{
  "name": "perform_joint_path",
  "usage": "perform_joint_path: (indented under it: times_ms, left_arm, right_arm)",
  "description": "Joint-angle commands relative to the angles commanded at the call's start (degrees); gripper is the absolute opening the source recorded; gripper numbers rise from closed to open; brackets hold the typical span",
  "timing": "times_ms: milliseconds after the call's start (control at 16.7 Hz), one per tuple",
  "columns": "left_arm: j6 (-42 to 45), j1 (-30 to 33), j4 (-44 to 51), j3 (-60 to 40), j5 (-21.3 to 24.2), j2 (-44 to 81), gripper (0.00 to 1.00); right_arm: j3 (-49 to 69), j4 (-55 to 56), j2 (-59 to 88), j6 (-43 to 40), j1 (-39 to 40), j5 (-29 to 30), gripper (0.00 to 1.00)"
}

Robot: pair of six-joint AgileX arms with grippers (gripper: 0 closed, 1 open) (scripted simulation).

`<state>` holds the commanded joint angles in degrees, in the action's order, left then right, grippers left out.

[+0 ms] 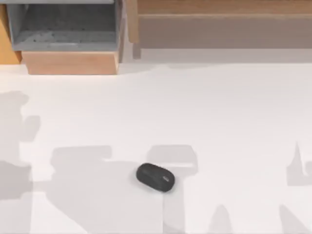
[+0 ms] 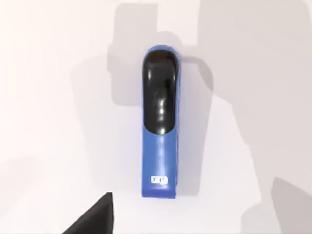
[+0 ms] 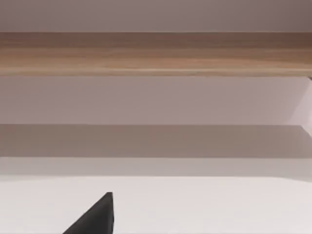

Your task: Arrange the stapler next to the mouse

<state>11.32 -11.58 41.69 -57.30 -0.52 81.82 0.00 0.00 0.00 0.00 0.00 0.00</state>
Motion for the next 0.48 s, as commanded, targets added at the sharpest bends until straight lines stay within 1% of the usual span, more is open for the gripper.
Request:
perform_joint_path:
  times_ms: [300,480]
  left_arm:
    - [2.88,-3.09,10.89,-15.76,0.06,21.38,1.00]
    - [3.95,-4.24,14.72,-21.95,0.28,29.31,1.00]
  right_arm:
    - [0.00,0.00,0.00,0.00,0.00,0.00,1.00]
    - [0.00,0.00,0.00,0.00,0.00,0.00,1.00]
